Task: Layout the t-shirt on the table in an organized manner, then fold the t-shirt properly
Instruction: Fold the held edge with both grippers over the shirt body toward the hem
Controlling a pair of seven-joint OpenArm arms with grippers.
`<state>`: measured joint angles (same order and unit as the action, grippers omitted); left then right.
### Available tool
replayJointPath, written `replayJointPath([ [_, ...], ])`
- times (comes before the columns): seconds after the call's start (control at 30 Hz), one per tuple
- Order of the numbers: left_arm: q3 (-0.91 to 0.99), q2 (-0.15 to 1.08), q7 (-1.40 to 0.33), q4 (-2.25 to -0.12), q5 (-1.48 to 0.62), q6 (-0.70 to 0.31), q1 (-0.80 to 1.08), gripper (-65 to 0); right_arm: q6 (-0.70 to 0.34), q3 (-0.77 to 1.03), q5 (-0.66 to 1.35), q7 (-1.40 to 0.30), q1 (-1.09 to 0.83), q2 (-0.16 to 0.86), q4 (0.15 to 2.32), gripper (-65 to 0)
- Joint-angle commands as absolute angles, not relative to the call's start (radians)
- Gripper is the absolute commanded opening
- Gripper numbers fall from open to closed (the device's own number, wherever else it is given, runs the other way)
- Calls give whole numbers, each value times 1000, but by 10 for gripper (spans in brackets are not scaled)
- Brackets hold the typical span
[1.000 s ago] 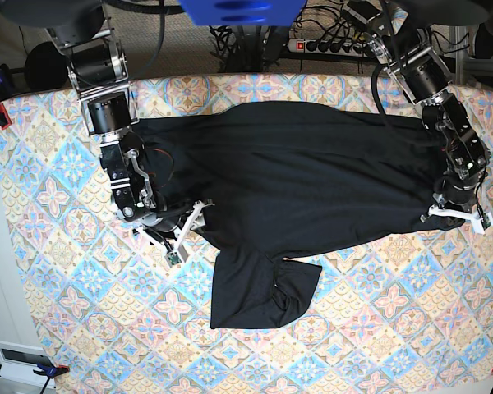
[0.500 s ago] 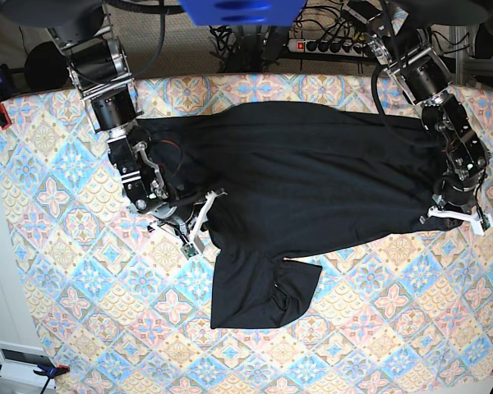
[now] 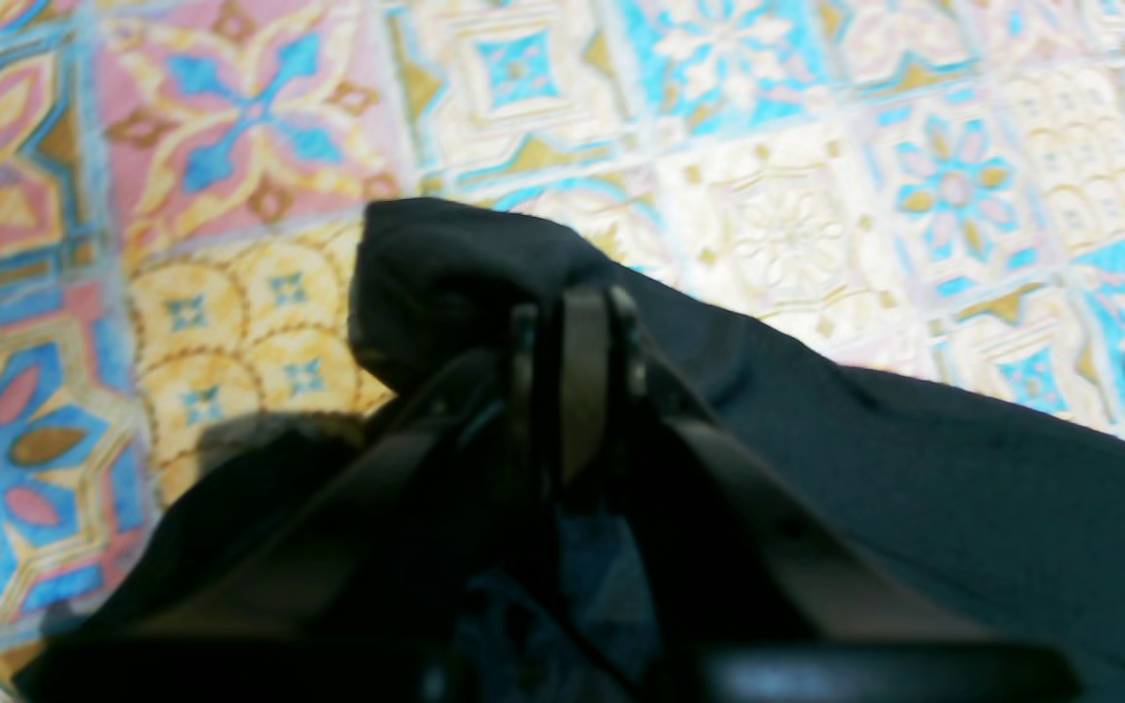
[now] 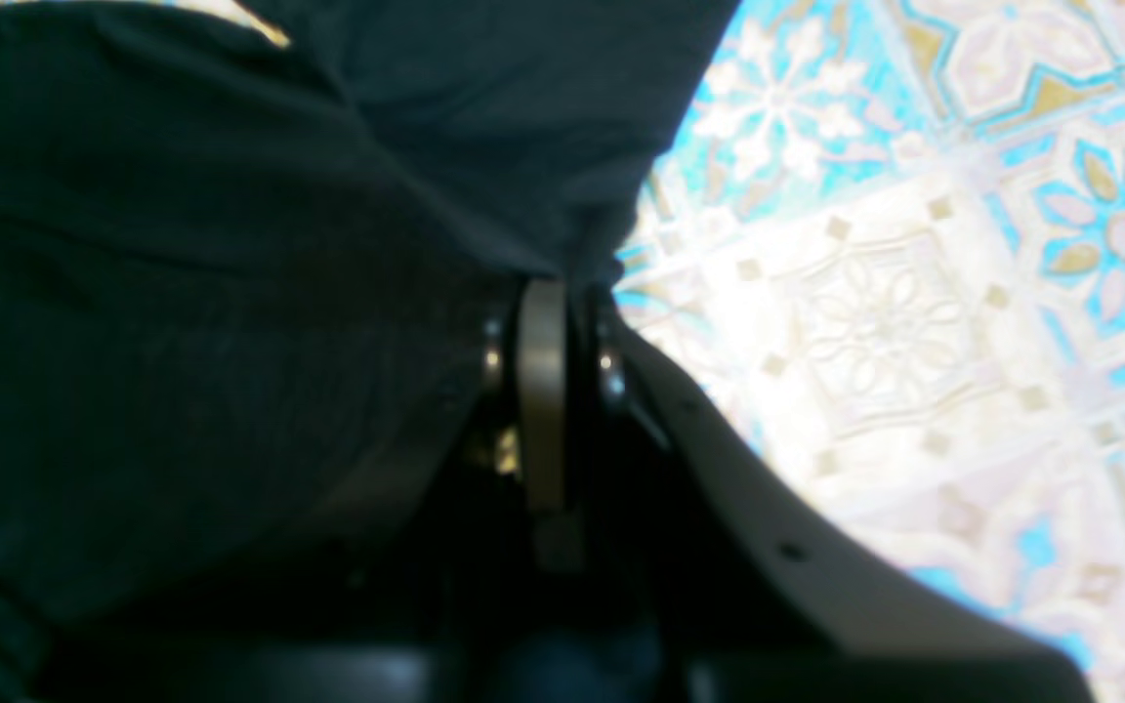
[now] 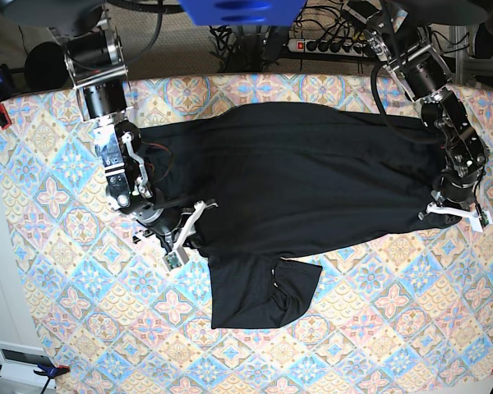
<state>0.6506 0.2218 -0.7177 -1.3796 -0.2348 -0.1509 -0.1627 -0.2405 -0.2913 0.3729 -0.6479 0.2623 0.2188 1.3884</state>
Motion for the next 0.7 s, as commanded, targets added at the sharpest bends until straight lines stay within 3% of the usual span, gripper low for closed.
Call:
replayJointPath([
  [0.0,653,245,-694,-1406,-239,-154,-177,-642,-248,-289,384,-625,269,220,1422,-649],
  [0.67,651,297,-694,-1538,-384,-156,-10,-642,-248,-171,389,-625,36,243,1730,-649],
])
